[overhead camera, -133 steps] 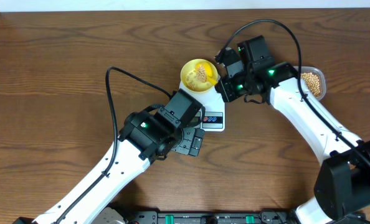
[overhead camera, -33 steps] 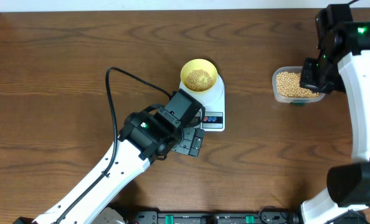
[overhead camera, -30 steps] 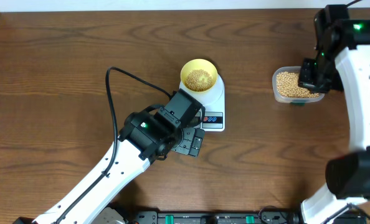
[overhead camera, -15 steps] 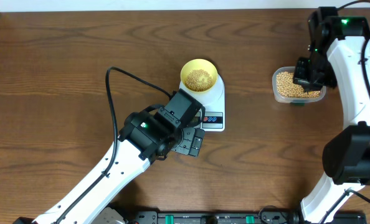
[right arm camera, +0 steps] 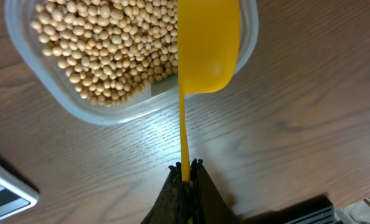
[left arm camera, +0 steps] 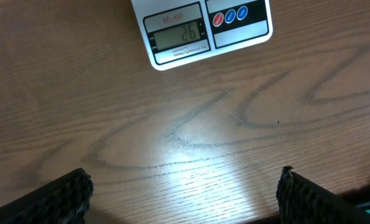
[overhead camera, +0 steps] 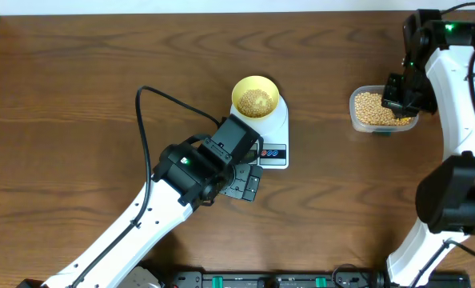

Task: Scoop item into bowl and weigh 50g on scale
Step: 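Dip the scoop into the soybeans again with the right gripper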

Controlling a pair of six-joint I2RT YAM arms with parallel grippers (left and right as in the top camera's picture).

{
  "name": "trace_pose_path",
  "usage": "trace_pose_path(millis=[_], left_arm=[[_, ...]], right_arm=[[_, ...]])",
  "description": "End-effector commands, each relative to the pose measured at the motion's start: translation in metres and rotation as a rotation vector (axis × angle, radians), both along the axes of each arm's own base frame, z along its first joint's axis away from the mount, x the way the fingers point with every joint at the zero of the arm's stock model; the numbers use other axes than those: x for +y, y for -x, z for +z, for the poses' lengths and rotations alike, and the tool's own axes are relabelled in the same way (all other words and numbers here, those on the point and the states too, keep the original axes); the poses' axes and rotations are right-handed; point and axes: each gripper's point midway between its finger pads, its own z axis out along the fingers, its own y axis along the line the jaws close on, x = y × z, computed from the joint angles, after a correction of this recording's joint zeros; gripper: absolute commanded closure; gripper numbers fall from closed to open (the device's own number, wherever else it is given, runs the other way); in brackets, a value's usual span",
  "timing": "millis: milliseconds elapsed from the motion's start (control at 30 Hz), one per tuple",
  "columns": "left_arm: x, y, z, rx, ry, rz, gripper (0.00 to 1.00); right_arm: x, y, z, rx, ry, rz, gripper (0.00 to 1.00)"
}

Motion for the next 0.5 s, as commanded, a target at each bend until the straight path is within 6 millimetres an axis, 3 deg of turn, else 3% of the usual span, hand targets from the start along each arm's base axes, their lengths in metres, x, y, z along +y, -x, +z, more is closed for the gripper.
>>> trace_pose_path(millis=[0,467], left_arm=[[0.001,-0.004,0.003,-0.013,-0.008,-0.002,0.03],[0.001,-0.004,0.003,-0.013,-0.008,-0.002,0.03]], right_arm=[[-0.008,-0.006,-0.009,0.015,0.035,0.002,0.99],[-0.009,-0.006,-0.02,0.026,0.034,0.0,0.99]])
